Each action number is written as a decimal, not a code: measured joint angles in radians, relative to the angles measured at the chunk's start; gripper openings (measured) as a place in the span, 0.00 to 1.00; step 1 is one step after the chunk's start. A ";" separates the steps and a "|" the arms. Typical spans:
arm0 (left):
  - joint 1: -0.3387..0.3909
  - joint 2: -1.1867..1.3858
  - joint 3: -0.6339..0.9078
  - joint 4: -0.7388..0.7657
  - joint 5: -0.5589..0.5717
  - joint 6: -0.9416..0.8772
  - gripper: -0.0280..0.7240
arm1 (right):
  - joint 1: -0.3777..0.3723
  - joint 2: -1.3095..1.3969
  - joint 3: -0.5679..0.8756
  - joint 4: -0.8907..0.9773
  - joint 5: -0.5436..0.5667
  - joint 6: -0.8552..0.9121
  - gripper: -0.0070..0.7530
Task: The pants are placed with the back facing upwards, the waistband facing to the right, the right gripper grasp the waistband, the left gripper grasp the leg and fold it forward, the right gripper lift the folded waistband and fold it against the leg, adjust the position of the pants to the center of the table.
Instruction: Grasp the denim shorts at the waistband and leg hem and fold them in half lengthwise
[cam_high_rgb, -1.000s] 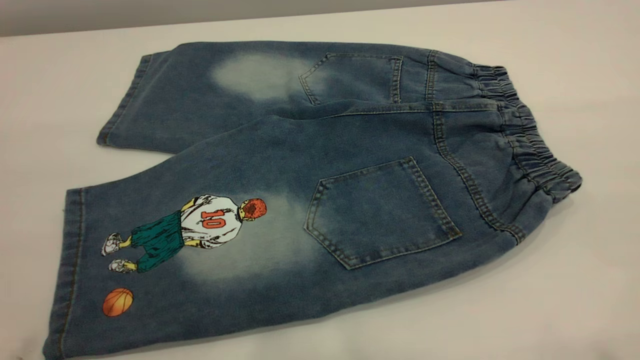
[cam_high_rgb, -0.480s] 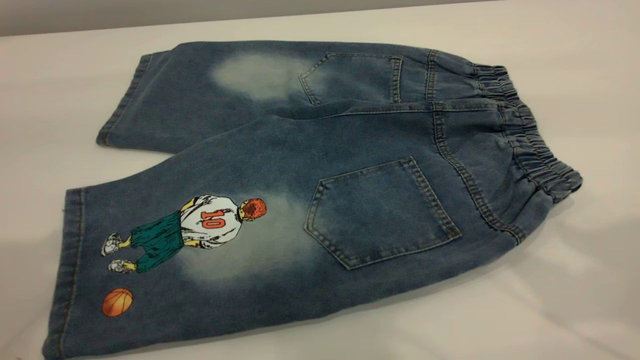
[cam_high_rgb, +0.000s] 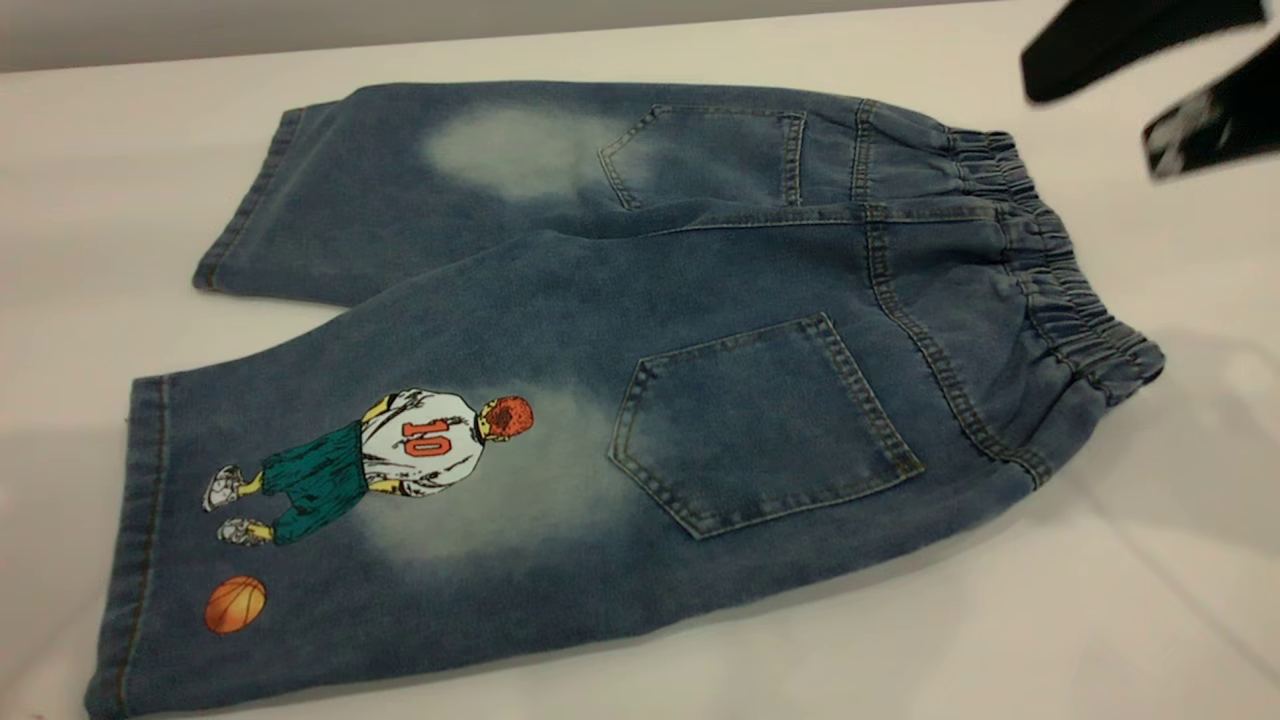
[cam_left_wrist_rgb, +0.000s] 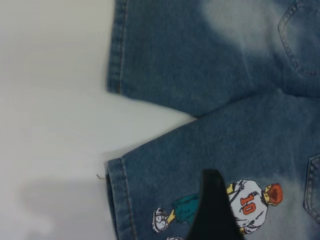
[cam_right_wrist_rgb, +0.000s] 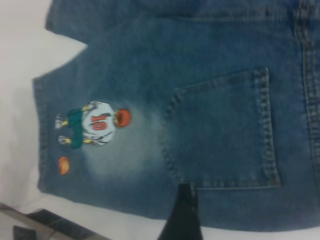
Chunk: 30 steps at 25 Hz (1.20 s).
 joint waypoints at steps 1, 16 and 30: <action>0.000 0.000 0.000 0.000 0.000 0.000 0.64 | -0.014 0.035 0.000 0.035 0.018 -0.039 0.74; 0.000 0.000 0.000 -0.021 0.001 0.011 0.64 | -0.383 0.373 0.001 0.243 0.203 -0.348 0.74; 0.000 0.000 0.000 -0.023 0.001 0.018 0.64 | -0.392 0.582 0.001 0.282 0.160 -0.466 0.74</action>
